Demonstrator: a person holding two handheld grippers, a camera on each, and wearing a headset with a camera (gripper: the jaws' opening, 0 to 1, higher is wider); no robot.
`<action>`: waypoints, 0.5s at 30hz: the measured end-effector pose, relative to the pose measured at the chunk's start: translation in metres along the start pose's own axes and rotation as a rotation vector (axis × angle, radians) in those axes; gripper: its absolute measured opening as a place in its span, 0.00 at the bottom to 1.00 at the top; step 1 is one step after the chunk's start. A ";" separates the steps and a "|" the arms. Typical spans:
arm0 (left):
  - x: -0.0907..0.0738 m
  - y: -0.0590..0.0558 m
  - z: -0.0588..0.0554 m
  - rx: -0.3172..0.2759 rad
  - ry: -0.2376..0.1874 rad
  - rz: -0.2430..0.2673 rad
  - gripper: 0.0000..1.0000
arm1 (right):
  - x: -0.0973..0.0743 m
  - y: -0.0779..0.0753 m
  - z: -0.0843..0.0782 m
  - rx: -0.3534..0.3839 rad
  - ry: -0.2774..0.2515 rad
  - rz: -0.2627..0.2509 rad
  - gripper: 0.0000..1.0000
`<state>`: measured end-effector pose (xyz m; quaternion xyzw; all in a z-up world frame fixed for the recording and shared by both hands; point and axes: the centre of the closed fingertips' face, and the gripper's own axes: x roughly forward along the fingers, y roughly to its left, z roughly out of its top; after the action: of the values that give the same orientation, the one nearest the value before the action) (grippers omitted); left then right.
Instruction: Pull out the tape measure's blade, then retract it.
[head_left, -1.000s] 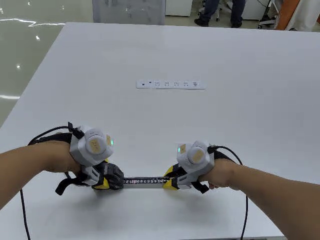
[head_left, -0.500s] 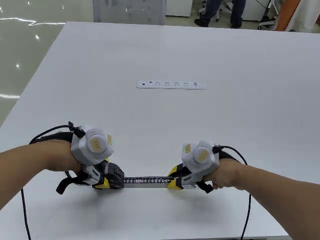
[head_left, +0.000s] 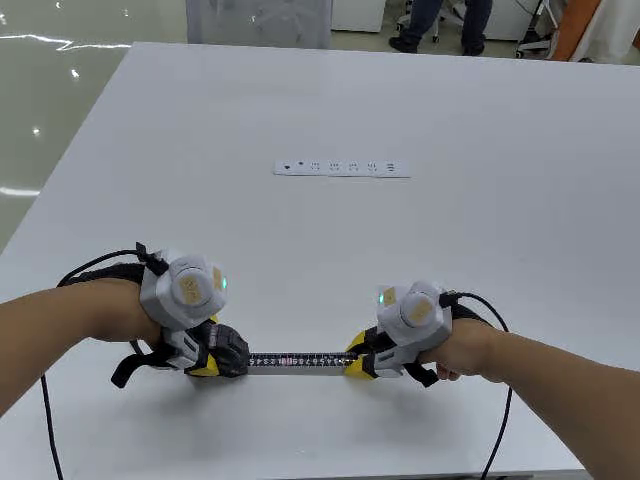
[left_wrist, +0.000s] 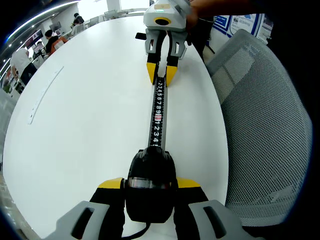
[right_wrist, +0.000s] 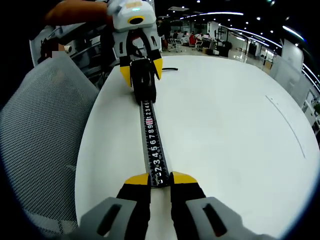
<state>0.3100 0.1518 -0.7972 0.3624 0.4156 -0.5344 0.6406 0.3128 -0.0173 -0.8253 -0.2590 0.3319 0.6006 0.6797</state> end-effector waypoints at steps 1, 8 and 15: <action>0.000 0.000 0.000 -0.001 0.000 0.001 0.34 | -0.001 -0.001 -0.002 0.004 0.001 -0.004 0.13; 0.001 0.000 0.000 -0.002 0.000 0.000 0.35 | -0.005 -0.001 -0.010 0.006 0.007 -0.007 0.13; 0.001 -0.001 0.000 -0.009 -0.002 0.001 0.35 | -0.007 -0.001 -0.014 -0.007 0.019 -0.007 0.13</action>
<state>0.3093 0.1511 -0.7975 0.3593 0.4169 -0.5326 0.6431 0.3117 -0.0325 -0.8284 -0.2681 0.3352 0.5969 0.6778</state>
